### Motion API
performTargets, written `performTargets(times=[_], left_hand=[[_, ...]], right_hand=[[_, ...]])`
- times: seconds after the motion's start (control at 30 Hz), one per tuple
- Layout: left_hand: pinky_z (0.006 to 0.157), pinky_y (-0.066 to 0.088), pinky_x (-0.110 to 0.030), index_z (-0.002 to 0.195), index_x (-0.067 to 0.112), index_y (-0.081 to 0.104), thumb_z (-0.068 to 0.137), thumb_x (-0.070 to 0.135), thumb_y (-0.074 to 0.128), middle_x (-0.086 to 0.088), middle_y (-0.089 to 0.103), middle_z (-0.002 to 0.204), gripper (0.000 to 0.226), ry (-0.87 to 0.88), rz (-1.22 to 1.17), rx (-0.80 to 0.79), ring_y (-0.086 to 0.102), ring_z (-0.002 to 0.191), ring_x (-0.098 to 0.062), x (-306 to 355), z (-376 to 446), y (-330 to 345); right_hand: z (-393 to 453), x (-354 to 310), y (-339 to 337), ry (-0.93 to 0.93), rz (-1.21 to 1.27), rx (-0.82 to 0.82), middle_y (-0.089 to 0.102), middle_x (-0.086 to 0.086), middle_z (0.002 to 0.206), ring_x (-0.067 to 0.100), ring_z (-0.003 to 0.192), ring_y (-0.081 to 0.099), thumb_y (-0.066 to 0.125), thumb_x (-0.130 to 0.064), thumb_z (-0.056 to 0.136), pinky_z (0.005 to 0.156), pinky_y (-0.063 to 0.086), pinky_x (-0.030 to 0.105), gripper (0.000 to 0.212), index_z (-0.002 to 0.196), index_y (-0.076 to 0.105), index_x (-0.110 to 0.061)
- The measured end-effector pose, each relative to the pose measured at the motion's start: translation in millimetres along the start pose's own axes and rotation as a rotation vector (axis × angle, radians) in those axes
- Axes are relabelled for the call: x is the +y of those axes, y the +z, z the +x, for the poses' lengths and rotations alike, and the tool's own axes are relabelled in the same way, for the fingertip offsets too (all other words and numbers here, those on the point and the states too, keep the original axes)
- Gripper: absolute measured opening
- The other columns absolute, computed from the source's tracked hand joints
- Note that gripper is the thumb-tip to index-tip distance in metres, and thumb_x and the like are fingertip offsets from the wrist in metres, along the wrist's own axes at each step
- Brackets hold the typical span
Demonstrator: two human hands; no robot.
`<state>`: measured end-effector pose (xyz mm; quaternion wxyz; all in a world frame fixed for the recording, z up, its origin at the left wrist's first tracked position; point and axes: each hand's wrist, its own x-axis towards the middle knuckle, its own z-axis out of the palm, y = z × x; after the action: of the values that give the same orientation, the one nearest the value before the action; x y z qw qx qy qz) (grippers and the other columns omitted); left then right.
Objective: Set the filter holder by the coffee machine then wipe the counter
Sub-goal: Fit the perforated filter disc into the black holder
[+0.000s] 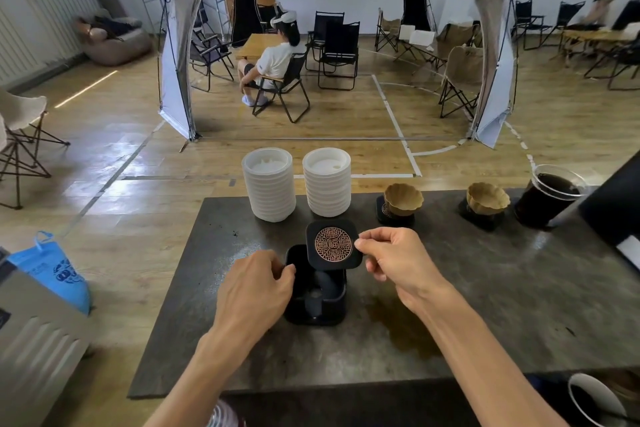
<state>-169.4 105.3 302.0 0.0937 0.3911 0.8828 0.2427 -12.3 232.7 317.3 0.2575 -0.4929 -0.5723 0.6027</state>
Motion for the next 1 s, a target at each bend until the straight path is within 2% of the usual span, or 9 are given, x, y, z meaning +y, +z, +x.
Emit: performTargets(times=[0.07,0.2,0.43,0.6,0.7,0.77,0.87,0.9,1.0], left_hand=[[0.061,0.048,-0.033,0.07,0.018,0.063,0.089,0.04,0.059,0.006,0.064,0.069,0.029,0.04,-0.017,0.014,0.059,0.07,-0.014,-0.1,4.5,-1.3],[0.071,0.054,-0.036,0.081,0.024,0.071,0.091,0.04,0.062,0.011,0.069,0.08,0.02,0.2,0.013,-0.023,0.063,0.079,-0.013,4.8,23.9,-7.7],[0.075,0.052,-0.035,0.09,0.03,0.076,0.089,0.039,0.065,0.012,0.069,0.089,0.014,0.487,0.139,-0.166,0.059,0.087,-0.01,24.2,81.5,-19.2],[0.074,0.048,-0.031,0.091,0.027,0.076,0.089,0.037,0.065,0.01,0.069,0.09,0.016,0.576,0.164,-0.216,0.06,0.088,-0.011,29.8,100.2,-5.9],[0.073,0.05,-0.032,0.088,0.028,0.075,0.089,0.039,0.064,0.012,0.067,0.085,0.015,0.566,0.141,-0.215,0.062,0.085,-0.011,25.3,102.4,2.0],[0.07,0.049,-0.027,0.089,0.029,0.075,0.09,0.039,0.064,0.014,0.067,0.084,0.014,0.544,0.068,-0.203,0.062,0.084,-0.007,23.0,98.3,1.2],[0.066,0.039,-0.009,0.09,0.028,0.073,0.092,0.031,0.064,0.018,0.068,0.083,0.01,0.44,-0.221,-0.098,0.058,0.078,0.007,20.2,79.5,-7.1],[0.065,0.039,-0.007,0.086,0.026,0.072,0.092,0.03,0.063,0.017,0.069,0.08,0.011,0.381,-0.321,-0.061,0.058,0.075,0.009,18.4,71.4,-10.7],[0.072,0.049,-0.02,0.083,0.022,0.075,0.094,0.032,0.061,0.008,0.074,0.075,0.02,0.191,-0.552,-0.152,0.066,0.072,-0.005,11.7,53.0,-19.5]], right_hand=[[0.9,-0.5,-3.1,-0.002,-0.001,0.003,0.062,0.003,0.057,0.007,0.044,0.051,0.068,-0.009,0.09,0.039,0.036,0.018,0.006,0.095,0.07,-0.007],[2.2,-1.8,-12.7,-0.018,0.027,0.014,0.06,0.003,0.055,0.007,0.044,0.05,0.067,-0.008,0.09,0.039,0.035,0.018,0.006,0.094,0.071,-0.006],[0.2,2.3,-29.1,-0.004,0.085,0.051,0.061,0.007,0.063,0.008,0.045,0.049,0.067,-0.006,0.09,0.038,0.033,0.019,0.006,0.095,0.07,-0.005],[-1.0,8.0,-34.1,0.032,0.129,0.054,0.06,0.014,0.071,0.01,0.047,0.047,0.066,-0.004,0.09,0.037,0.032,0.019,0.007,0.095,0.069,-0.001],[-0.6,9.0,-32.8,0.049,0.151,0.053,0.059,0.015,0.073,0.01,0.047,0.046,0.066,-0.003,0.09,0.037,0.031,0.019,0.007,0.094,0.069,0.0],[0.8,9.4,-30.0,0.055,0.168,0.05,0.059,0.015,0.074,0.01,0.047,0.046,0.066,-0.003,0.089,0.037,0.031,0.019,0.007,0.094,0.069,0.001],[4.1,6.9,-22.9,0.053,0.179,0.033,0.06,0.013,0.072,0.01,0.047,0.047,0.066,-0.002,0.089,0.037,0.031,0.019,0.006,0.094,0.069,0.0],[5.5,4.7,-19.6,0.047,0.177,0.025,0.06,0.012,0.07,0.01,0.047,0.048,0.066,-0.002,0.089,0.037,0.032,0.019,0.006,0.093,0.069,0.0],[11.0,-4.0,-7.9,0.012,0.158,-0.005,0.06,0.009,0.065,0.01,0.047,0.048,0.066,-0.001,0.089,0.038,0.032,0.02,0.005,0.092,0.069,0.0]])
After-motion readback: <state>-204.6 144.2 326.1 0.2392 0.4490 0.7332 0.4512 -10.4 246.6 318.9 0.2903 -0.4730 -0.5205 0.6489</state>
